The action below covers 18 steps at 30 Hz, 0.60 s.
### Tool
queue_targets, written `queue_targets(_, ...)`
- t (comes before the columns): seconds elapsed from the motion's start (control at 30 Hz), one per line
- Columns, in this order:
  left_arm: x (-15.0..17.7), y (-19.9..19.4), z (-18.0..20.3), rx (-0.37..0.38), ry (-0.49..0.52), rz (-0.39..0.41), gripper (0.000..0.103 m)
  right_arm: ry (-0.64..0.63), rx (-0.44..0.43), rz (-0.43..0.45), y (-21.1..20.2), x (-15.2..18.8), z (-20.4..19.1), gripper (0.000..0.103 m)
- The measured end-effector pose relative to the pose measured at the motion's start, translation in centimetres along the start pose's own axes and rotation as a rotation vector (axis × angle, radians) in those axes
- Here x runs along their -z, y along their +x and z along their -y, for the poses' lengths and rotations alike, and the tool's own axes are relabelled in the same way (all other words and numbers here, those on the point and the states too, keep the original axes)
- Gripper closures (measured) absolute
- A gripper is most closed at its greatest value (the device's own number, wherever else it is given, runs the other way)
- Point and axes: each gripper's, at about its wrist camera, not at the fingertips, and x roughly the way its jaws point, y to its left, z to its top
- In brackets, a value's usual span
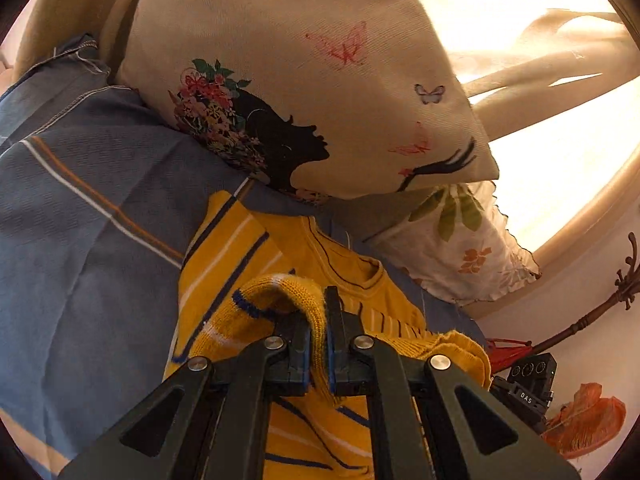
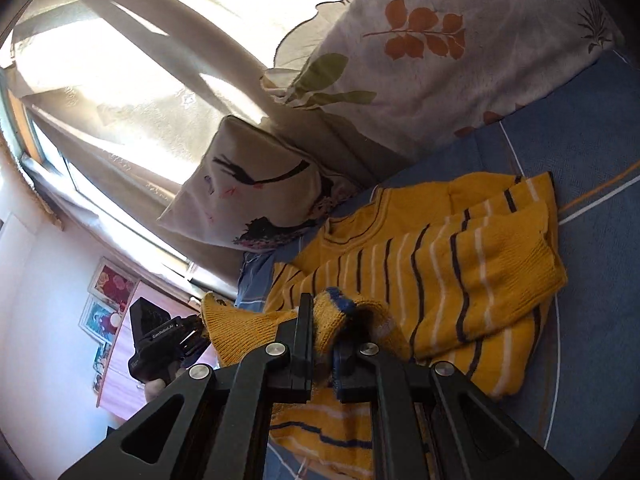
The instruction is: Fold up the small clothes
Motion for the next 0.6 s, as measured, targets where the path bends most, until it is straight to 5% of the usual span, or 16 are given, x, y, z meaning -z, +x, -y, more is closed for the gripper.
queue_targets(0.1,-2.4,4.2,-1.6,-0.016,-0.069,-0.054,0.097,0.108,0.026,-0.005,2.4,-2.2,3.3,0.093)
queue_targets(0.27,-4.1,6.5,-4.4,0.084,-0.21,-0.101,0.096,0.23,0.001,-0.018,4.5,-3.8,7.0,0.092)
queue_targets(0.33,-4.3,6.3,-4.6,0.117,-0.208,-0.099,0.089,0.265,-0.04,-0.018,4.9,-4.2,7.7,0.09)
queue_targets(0.47,-4.6,5.3,-5.6,0.203,-0.269,-0.072,0.069,0.369,-0.141,0.033,5.0,-5.1,9.6,0.069)
queue_targets(0.6,-5.0,3.8,-5.9,0.197,-0.274,-0.024,0.055,0.409,-0.128,0.102,4.1,-5.9,9.9,0.057)
